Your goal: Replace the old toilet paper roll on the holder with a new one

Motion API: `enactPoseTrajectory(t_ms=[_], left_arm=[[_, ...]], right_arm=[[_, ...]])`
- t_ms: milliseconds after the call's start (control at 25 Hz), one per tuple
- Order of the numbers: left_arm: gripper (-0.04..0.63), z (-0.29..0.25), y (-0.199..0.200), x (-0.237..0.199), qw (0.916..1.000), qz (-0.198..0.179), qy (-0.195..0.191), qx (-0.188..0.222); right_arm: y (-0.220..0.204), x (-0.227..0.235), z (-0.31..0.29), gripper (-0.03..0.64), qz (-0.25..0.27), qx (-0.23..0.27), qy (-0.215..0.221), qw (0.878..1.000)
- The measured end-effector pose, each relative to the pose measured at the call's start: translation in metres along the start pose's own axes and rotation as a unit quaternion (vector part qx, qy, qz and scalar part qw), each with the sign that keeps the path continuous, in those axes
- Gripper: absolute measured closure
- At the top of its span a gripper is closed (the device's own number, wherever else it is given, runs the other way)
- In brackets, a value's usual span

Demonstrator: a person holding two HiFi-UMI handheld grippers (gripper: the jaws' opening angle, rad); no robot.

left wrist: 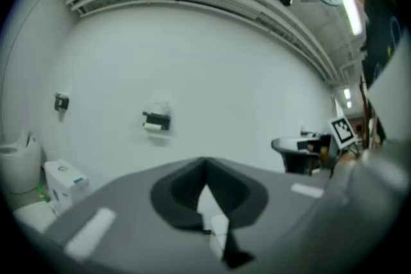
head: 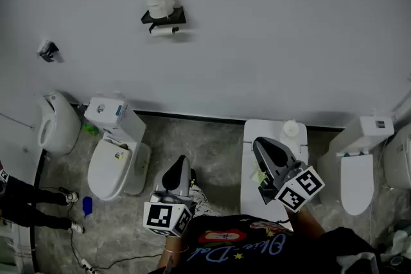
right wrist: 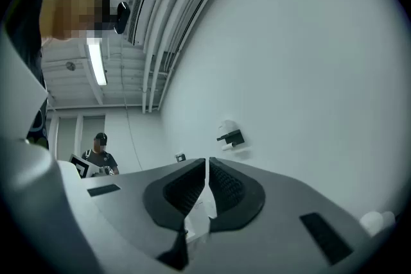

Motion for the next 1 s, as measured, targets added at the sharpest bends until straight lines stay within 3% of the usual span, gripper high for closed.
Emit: enactPoseTrajectory(t_ms=[160, 560, 760, 1000], left_arm=[[0.607, -0.041, 0.003, -0.055, 0.9998, -0.006, -0.016, -0.011], [0.607, -0.19, 0.065, -0.245, 0.9948, -0.014, -0.086, -0.053], [0.609, -0.249, 0.083, -0.289, 0.9878, -0.014, -0.141, -0.063], [0.607, -0.292, 0.077, -0.317, 0.9822, 0.015, -0.17, -0.077]], right_arm=[[-0.021, 0.005, -0.063, 0.604, 0.007, -0.017, -0.001, 1.0], [-0.036, 0.048, -0.298, 0.605, -0.009, 0.003, -0.076, 0.997], [-0.045, 0.073, -0.376, 0.604, -0.005, -0.001, -0.117, 0.993], [-0.046, 0.083, -0.421, 0.604, 0.004, -0.006, -0.126, 0.992]])
Point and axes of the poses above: the fingertips, and each gripper's own axes: z backward along the fingers, x to its right, y out of its top, the point moved 1 cm from there along z, backward along the fingers, and after that the axes turned 10 degrees about z, right-handed, at the moved point
